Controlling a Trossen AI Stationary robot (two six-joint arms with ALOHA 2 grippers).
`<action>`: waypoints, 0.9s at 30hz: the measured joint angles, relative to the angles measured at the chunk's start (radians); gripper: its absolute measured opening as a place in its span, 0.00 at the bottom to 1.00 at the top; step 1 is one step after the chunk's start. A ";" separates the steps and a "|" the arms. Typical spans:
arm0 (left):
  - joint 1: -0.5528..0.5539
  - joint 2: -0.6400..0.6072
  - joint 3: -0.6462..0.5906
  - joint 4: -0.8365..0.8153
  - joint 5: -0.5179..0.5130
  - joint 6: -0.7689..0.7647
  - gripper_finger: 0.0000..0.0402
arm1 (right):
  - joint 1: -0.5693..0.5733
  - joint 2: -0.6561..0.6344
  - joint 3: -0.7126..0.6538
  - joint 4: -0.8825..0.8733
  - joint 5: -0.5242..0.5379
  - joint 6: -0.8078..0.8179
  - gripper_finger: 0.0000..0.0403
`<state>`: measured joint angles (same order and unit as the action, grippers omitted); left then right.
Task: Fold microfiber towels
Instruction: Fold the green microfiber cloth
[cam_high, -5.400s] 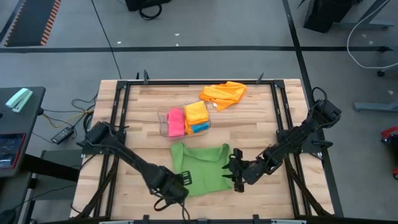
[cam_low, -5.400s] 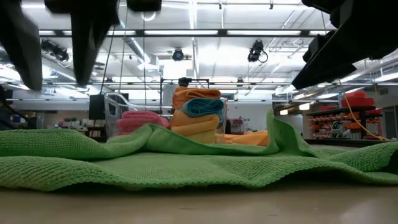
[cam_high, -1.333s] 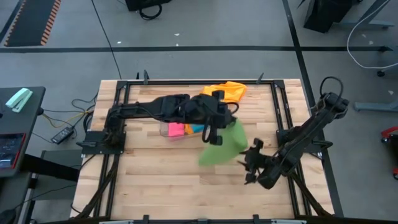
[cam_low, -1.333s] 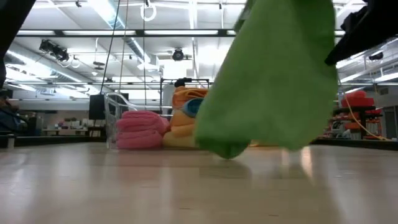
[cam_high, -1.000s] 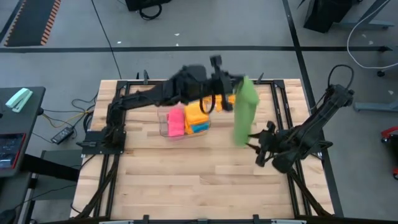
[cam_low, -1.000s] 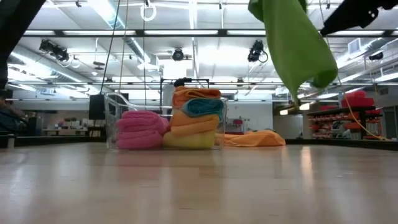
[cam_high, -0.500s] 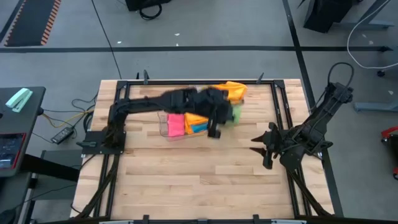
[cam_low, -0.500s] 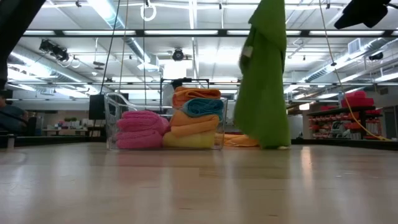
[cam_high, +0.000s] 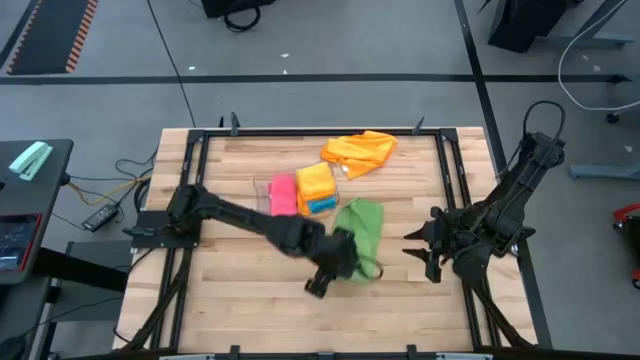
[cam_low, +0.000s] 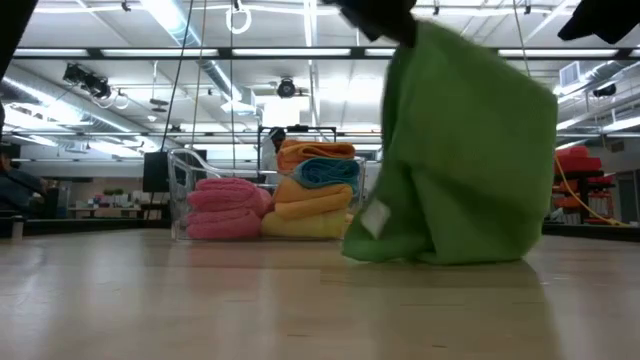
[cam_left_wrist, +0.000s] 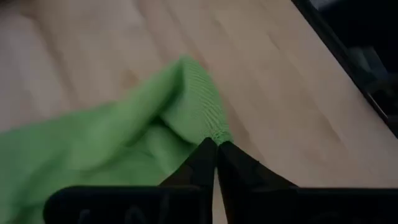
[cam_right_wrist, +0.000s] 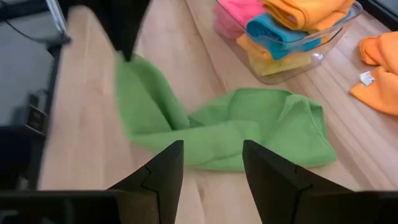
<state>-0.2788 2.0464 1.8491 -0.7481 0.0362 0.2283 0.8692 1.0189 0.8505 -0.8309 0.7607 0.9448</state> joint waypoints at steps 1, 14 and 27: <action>-0.013 0.000 -0.023 0.006 0.003 0.000 0.07 | -0.006 0.016 0.000 0.000 0.000 -0.003 0.43; -0.139 0.000 -0.281 0.397 0.047 -0.005 0.09 | -0.114 0.177 0.000 0.119 -0.011 -0.030 0.43; -0.188 0.006 -0.284 0.205 -0.092 -0.064 0.50 | -0.228 0.432 0.000 0.394 -0.111 -0.199 0.43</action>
<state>-0.4673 2.0529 1.5650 -0.5429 -0.0560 0.1646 0.6409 1.4506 0.8505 -0.4365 0.6495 0.7462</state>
